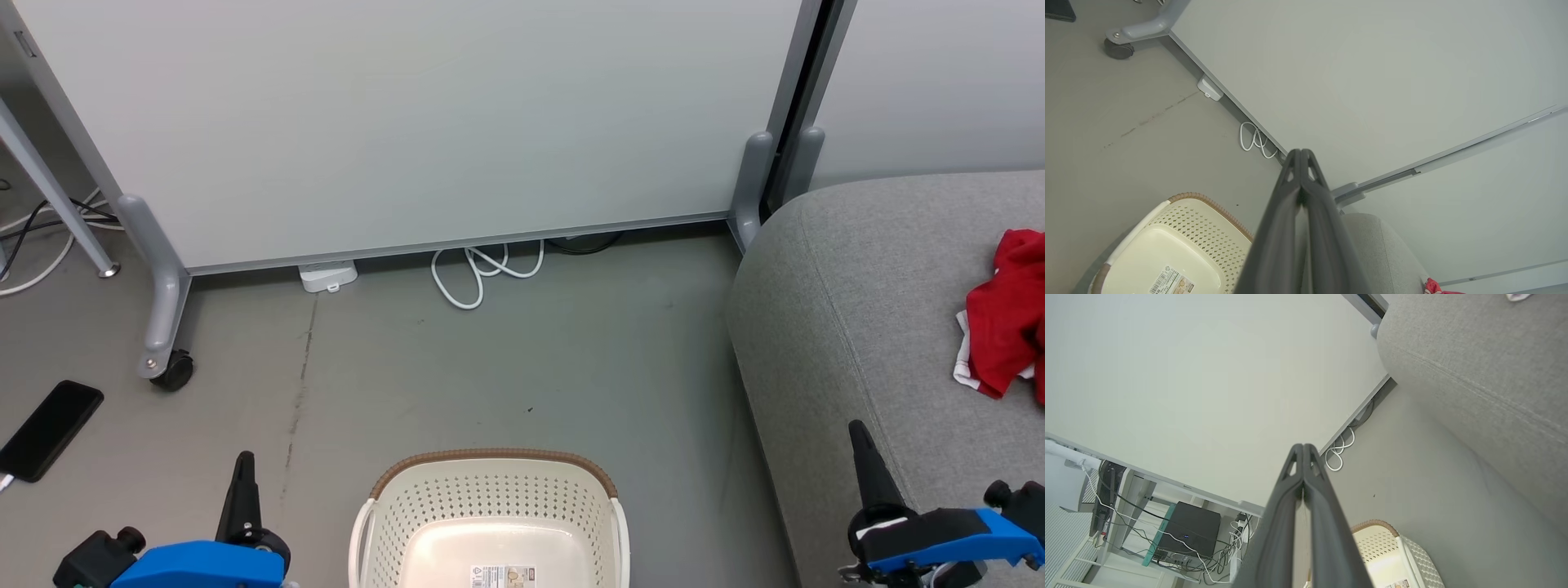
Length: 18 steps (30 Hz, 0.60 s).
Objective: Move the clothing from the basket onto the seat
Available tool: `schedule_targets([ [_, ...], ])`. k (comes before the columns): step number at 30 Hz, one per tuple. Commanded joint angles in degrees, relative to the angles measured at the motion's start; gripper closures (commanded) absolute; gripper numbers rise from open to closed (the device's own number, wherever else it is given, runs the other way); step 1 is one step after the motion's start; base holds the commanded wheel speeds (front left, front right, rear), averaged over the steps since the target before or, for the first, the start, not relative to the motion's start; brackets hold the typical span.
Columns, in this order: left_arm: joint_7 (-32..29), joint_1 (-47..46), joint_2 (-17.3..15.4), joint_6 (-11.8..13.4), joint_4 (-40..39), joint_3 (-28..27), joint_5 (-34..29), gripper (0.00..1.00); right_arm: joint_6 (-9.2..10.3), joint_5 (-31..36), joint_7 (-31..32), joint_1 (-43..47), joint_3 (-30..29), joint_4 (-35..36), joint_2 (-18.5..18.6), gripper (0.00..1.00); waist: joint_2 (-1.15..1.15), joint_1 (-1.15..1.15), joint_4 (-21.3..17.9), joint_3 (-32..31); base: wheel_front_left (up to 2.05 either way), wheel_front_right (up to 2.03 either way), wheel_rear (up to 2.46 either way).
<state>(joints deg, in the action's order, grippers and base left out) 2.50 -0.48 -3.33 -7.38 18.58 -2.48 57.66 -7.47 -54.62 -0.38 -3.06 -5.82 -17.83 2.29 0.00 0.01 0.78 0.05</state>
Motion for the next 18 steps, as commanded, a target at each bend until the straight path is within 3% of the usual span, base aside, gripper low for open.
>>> schedule_targets([
  [1, -0.4, -1.7, -0.2, -0.1, -0.9, -0.4, 1.4, 1.00, -0.02, -1.7, 0.3, -1.6, -0.1, 0.9, 0.4, 1.00, 0.00, -0.01, 0.0, 0.0, 0.00, 0.00, 0.00],
  [18, -3.0, -3.0, 0.0, -0.1, -2.1, -1.6, 11.5, 1.00, -0.03, -12.6, 2.4, -2.2, -0.3, 1.9, 0.5, 1.00, 0.00, -0.01, -0.2, 0.0, 0.00, 0.00, 0.00],
])
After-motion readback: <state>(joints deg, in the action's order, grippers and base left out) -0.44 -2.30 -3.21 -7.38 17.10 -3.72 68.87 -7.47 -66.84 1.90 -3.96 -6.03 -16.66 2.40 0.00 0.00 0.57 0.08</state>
